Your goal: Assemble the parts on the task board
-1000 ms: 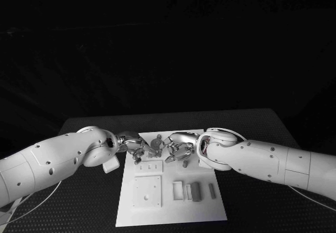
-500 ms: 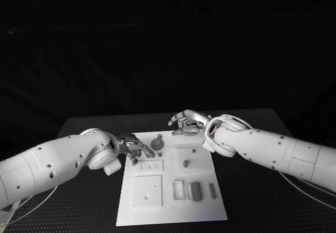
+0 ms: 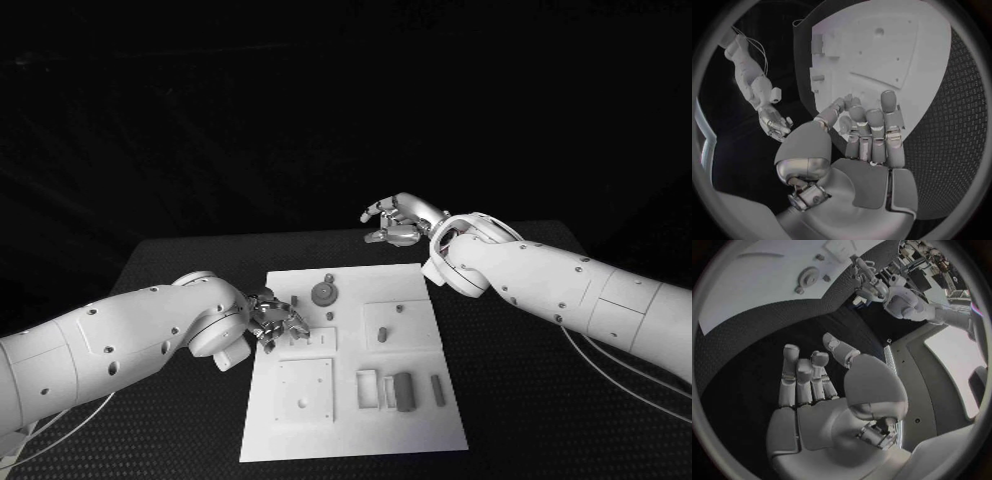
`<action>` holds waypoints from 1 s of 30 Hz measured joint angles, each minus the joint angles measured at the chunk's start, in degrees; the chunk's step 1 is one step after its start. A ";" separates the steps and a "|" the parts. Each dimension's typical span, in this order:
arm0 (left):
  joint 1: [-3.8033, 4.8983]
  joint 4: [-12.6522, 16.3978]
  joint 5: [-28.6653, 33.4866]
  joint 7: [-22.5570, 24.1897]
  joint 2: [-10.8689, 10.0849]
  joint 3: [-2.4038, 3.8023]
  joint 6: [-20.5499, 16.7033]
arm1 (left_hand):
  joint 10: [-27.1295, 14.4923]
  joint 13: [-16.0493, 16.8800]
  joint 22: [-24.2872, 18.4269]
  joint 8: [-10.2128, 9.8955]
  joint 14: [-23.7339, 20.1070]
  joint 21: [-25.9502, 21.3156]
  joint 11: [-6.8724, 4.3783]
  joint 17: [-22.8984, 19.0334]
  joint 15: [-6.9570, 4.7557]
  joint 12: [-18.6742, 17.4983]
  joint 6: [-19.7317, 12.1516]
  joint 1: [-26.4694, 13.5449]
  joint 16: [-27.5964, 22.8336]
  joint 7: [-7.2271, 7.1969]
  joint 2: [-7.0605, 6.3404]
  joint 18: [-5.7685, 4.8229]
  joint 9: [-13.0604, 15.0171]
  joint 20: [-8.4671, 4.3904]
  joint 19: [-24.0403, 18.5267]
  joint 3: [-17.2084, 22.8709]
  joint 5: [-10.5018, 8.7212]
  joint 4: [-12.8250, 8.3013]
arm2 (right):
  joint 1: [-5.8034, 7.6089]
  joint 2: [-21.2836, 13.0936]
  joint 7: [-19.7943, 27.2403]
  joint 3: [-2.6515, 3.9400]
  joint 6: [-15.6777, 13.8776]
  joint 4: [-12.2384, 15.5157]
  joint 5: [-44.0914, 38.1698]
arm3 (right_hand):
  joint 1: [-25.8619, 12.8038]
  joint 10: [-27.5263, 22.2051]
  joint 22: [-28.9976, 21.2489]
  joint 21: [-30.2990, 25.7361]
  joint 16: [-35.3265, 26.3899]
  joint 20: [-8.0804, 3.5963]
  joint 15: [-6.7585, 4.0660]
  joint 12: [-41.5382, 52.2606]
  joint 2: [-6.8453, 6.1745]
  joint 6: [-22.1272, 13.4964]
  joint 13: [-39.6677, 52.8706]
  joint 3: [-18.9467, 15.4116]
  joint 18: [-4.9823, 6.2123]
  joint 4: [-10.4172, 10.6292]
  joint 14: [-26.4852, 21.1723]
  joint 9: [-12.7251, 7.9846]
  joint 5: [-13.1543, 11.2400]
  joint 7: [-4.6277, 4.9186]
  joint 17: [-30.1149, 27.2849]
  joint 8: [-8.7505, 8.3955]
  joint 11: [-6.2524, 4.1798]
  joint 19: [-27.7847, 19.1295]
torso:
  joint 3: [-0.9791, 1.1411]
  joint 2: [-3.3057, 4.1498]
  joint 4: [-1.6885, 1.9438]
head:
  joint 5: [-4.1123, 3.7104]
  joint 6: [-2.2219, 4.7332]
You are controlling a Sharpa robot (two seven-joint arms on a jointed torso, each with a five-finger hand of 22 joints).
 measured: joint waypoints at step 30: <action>-0.16 -1.08 -10.17 -1.22 2.51 -1.54 -2.59 | 0.18 -0.05 0.03 0.00 0.33 0.00 -0.18 -0.05 0.08 0.00 0.07 0.00 -0.01 0.08 -0.01 0.00 0.00 0.06 -0.02 0.00 0.00 0.00 | 0.46 0.54 0.63 0.15 -0.64 -0.90 2.56 | 0.00 0.00 -0.01 0.00 0.00 0.01 0.19 0.06 0.00 0.04 0.00 0.00 0.76 0.00 0.19 -0.05 0.00 0.02 -0.05 0.00 0.40 0.00 | -0.04 0.05 -0.07 | -0.21 -0.58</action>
